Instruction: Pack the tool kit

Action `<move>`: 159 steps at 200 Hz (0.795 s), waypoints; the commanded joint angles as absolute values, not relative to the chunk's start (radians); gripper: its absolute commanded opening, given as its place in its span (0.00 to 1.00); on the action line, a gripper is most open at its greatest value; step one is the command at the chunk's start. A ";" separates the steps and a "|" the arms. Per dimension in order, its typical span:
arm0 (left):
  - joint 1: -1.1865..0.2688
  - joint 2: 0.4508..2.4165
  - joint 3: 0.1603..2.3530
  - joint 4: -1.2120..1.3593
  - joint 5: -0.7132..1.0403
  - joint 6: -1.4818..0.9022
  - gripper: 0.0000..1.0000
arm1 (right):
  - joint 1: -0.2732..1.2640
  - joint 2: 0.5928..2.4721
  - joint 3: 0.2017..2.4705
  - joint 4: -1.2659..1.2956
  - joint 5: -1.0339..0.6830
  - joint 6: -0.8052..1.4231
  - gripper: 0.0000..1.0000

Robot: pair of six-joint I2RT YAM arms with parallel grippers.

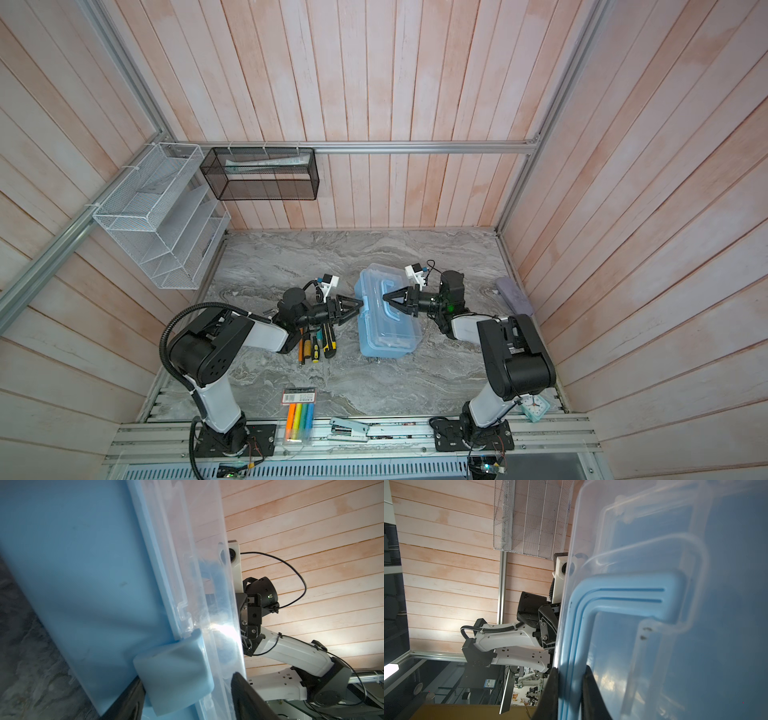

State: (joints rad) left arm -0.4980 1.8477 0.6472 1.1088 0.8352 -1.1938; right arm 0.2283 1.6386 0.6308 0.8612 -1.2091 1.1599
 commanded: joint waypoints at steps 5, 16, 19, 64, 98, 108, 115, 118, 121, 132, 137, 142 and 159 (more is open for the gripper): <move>-0.560 1.875 0.713 1.271 0.926 -1.215 0.68 | 0.324 1.735 0.592 0.845 -1.163 1.051 0.00; -0.560 1.885 0.718 1.300 0.928 -1.232 0.68 | 0.330 1.748 0.592 0.860 -1.162 1.061 0.00; -0.560 1.888 0.720 1.309 0.928 -1.238 0.68 | 0.332 1.751 0.593 0.862 -1.163 1.061 0.00; -0.560 1.898 0.723 1.415 0.942 -1.293 0.67 | 0.331 1.775 0.584 0.877 -1.158 1.065 0.00; -0.542 1.877 0.692 1.442 0.960 -1.303 0.67 | 0.312 1.778 0.581 0.826 -1.158 1.030 0.00; -0.535 1.865 0.682 1.446 0.966 -1.306 0.67 | 0.307 1.776 0.581 0.812 -1.158 1.020 0.00; -0.528 1.859 0.676 1.443 0.970 -1.304 0.67 | 0.302 1.774 0.582 0.802 -1.158 1.012 0.00; -0.525 1.855 0.674 1.443 0.971 -1.304 0.67 | 0.301 1.773 0.583 0.799 -1.158 1.009 0.00; -0.524 1.851 0.672 1.441 0.972 -1.305 0.67 | 0.299 1.772 0.584 0.794 -1.146 1.005 0.00; -0.515 1.840 0.664 1.441 0.976 -1.303 0.67 | 0.296 1.770 0.592 0.770 -1.127 0.989 0.00; -0.511 1.834 0.662 1.440 0.979 -1.304 0.68 | 0.295 1.770 0.596 0.754 -1.123 0.977 0.00; -0.508 1.832 0.661 1.440 0.981 -1.305 0.68 | 0.294 1.770 0.600 0.737 -1.119 0.968 0.00; -0.499 1.822 0.660 1.446 0.989 -1.311 0.68 | 0.291 1.773 0.615 0.692 -1.106 0.936 0.00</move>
